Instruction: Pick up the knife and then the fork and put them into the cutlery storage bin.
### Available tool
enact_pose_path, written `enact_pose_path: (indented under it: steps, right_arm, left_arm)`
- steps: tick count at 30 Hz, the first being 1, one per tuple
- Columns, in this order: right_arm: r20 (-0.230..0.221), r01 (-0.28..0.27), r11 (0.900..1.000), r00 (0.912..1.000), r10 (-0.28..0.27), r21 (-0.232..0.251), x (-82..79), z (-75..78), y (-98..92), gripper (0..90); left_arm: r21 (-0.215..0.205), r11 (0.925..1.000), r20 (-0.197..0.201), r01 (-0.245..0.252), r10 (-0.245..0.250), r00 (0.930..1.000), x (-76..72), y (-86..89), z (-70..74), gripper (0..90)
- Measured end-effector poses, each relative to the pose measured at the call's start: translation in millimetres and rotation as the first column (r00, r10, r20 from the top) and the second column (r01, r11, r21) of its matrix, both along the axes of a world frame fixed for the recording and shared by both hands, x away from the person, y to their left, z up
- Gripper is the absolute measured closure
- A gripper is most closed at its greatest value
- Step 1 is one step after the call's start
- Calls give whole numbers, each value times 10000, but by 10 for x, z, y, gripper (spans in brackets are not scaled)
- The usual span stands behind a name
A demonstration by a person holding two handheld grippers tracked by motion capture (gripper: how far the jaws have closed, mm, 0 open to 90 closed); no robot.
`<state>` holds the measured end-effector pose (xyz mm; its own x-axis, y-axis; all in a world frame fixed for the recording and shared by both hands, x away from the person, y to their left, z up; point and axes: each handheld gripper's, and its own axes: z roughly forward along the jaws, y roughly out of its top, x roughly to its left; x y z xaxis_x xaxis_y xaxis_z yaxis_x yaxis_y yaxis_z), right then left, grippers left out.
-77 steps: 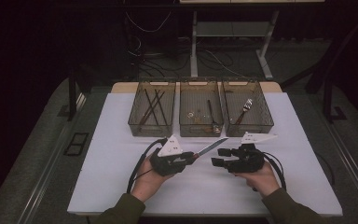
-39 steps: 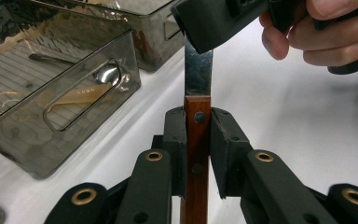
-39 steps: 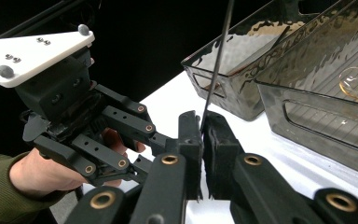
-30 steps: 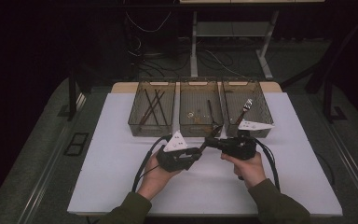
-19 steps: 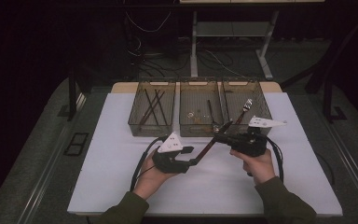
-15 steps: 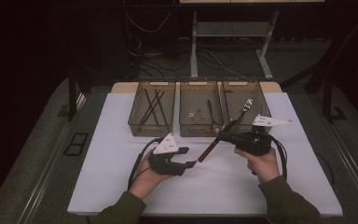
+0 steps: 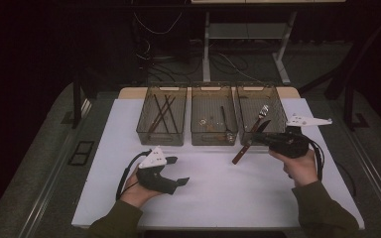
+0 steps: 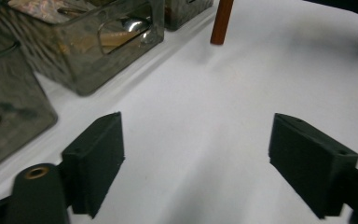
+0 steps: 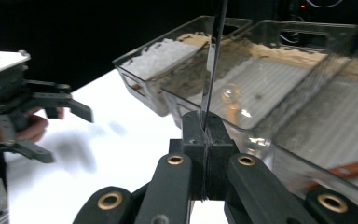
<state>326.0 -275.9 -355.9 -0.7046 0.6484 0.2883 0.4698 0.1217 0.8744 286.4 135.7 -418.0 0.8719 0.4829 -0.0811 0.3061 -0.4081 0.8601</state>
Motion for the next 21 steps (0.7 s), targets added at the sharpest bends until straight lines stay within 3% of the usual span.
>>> enact_pose_path:
  steps: [5,11,21]
  right_arm:
    - [28,340,9989,9994,-339,-321,37,78,-163,896]
    - [62,769,9952,9970,-766,-600,94,221,-360,896]
    - [571,1601,9853,9860,-1568,-590,173,497,-624,896]
  left_arm:
    - [-84,9995,-116,-295,294,9995,-27,133,-51,124]
    - [-77,9993,-380,-354,350,9987,-57,210,-129,4]
    - [-106,9994,-644,-334,327,9974,-102,297,-196,0]
